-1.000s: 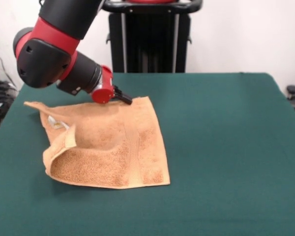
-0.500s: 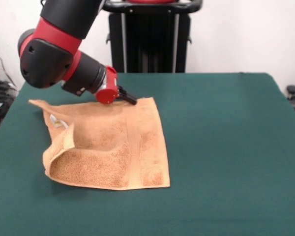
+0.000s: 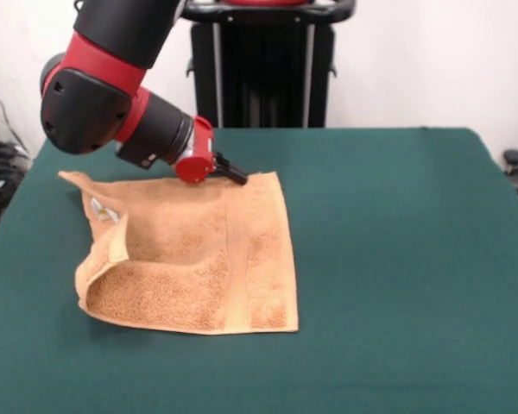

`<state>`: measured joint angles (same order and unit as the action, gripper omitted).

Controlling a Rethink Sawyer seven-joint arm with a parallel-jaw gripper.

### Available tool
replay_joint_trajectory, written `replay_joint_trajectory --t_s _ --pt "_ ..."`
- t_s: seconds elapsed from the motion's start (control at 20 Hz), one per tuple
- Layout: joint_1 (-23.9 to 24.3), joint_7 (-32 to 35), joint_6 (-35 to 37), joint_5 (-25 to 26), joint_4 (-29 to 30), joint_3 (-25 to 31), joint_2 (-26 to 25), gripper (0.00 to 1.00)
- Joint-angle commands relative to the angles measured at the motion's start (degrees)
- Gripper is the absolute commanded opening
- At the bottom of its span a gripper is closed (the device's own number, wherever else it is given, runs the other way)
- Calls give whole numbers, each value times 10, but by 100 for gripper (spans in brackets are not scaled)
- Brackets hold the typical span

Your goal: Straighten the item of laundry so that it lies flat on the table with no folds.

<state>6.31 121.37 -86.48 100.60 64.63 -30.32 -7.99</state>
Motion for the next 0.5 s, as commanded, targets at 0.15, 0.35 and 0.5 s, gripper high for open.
replay_joint_trajectory --t_s 0.15,0.35,0.5 --pt "-17 -100 87 -65 35 119 -34 0" --pt "-18 -105 85 -74 40 120 -31 0" --pt "-17 -110 83 -83 43 122 -30 0"
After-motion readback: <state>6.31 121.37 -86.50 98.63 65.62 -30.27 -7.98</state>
